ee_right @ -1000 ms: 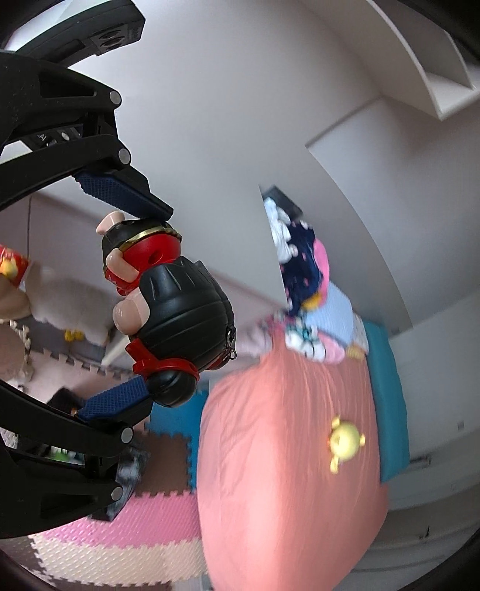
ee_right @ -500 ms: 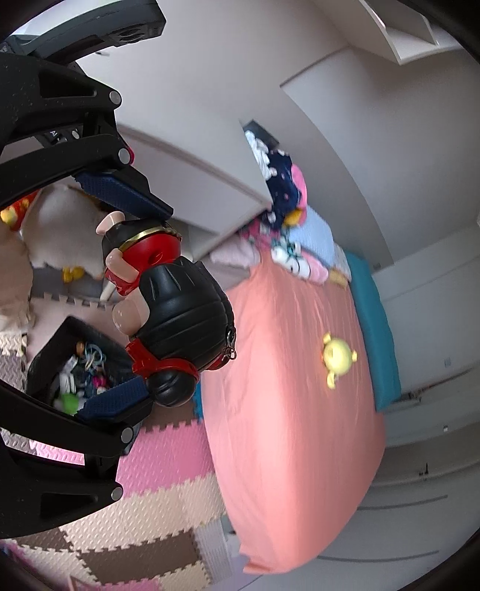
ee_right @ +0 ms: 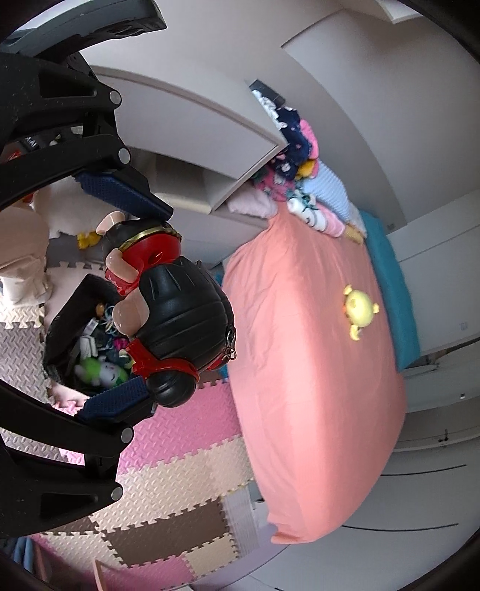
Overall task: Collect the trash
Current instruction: 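Carry the heart and doll figure over the trash bag and release both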
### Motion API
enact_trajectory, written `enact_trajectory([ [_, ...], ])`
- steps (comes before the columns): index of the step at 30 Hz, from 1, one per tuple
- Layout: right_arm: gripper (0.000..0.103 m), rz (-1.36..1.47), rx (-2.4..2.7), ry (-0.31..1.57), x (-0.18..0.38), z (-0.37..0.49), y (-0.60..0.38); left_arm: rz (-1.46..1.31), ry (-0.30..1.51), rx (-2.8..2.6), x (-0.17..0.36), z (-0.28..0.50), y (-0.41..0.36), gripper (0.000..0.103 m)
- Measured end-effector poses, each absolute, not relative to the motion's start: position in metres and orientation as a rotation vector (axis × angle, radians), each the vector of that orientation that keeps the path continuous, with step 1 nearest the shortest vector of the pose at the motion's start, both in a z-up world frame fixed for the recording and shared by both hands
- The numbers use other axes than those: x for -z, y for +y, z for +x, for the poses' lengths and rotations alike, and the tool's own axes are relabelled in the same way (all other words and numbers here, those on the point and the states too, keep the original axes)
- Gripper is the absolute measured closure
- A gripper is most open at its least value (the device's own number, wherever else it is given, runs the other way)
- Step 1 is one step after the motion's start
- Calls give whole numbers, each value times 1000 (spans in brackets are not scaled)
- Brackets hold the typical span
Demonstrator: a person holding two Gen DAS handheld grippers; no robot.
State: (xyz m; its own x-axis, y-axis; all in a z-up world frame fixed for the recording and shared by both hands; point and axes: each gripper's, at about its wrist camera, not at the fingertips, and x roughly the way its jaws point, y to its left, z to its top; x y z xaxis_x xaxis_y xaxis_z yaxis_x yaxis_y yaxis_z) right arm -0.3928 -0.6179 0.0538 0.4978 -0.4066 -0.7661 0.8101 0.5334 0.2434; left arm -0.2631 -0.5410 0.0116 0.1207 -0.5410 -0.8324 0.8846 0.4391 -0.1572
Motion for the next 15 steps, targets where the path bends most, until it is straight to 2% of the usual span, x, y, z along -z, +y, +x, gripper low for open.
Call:
enact_trajectory([
  [1, 20, 641, 827, 745, -49, -390, -621, 457, 995, 1082, -6, -263, -545, 27],
  [2, 18, 632, 861, 782, -42, -386, -624, 466, 995, 1063, -3, -261, -545, 9],
  [3, 14, 633, 869, 794, -38, -385, -625, 461, 977, 1044, -1, -261, -544, 6],
  [4, 2, 636, 876, 819, -33, -384, -627, 463, 962, 1021, 1, -260, -543, 6],
  [15, 2, 634, 919, 761, -28, -389, -633, 442, 1029, 987, 17, -245, -538, 6],
])
